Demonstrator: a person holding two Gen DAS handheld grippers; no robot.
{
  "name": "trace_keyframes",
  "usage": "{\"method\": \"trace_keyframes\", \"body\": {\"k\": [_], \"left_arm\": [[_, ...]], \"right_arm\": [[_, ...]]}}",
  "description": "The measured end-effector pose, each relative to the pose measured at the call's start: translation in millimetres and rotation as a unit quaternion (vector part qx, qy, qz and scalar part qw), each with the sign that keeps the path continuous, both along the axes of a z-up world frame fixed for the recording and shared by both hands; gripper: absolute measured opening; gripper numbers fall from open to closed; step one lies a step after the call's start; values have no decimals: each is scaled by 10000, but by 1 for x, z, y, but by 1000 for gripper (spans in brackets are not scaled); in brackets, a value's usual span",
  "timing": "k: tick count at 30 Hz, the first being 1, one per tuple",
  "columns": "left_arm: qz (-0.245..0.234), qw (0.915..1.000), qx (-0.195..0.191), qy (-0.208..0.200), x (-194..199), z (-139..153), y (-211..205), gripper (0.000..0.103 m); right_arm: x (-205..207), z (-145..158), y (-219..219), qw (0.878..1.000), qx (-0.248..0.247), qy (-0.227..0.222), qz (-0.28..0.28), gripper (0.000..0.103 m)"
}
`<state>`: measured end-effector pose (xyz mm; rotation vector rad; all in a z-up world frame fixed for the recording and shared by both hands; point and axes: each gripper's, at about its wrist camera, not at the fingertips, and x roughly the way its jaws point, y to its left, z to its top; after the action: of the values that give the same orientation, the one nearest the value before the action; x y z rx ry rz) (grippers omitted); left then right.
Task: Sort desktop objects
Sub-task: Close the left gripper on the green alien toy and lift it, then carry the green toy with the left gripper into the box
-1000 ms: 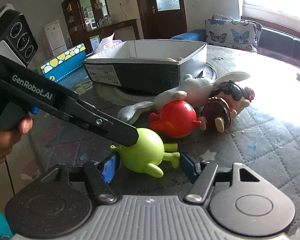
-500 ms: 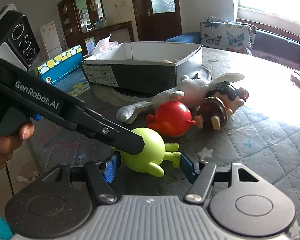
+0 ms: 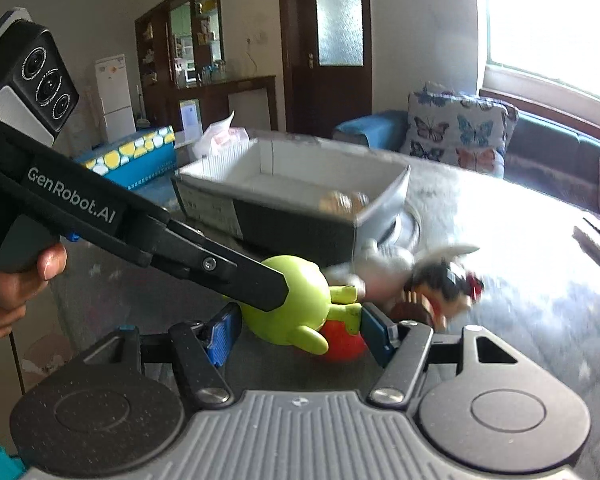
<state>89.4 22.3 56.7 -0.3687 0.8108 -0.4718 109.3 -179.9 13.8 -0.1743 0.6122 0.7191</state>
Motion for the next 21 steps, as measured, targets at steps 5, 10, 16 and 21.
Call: {"method": "trace_keyframes", "body": {"k": [5, 10, 16, 21], "left_arm": [[187, 9995, 65, -239, 22, 22, 19, 43], [450, 9983, 135, -338, 55, 36, 42, 43], [676, 9975, 154, -123, 98, 33, 71, 43], [713, 9970, 75, 277, 129, 15, 89, 43]], "right_arm": [[30, 22, 21, 9997, 40, -175, 141, 66], [69, 37, 49, 9993, -15, -221, 291, 66], [122, 39, 88, 9989, -58, 48, 464, 66], [153, 21, 100, 9974, -86, 544, 465, 66]]}}
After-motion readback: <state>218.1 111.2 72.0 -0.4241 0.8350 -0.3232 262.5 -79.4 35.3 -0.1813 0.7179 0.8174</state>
